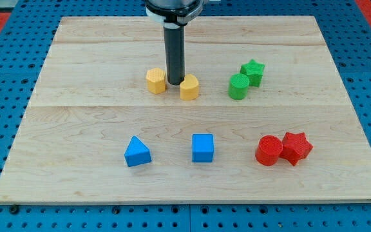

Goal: Move the yellow blocks towards the center left side of the board

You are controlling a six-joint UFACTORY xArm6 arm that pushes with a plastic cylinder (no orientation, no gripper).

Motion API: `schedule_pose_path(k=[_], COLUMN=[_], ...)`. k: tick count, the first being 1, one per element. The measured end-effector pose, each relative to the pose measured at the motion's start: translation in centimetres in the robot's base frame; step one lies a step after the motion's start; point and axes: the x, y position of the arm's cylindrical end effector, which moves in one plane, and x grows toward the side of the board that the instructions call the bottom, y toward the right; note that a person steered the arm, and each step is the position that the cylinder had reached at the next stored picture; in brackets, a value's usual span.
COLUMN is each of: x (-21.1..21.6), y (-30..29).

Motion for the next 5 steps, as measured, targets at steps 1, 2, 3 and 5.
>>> schedule_pose_path(k=[1,2,3,5], x=[-5.2,-2.2,3.0,-1.6], y=[0.8,6.8,7.1,-2.9])
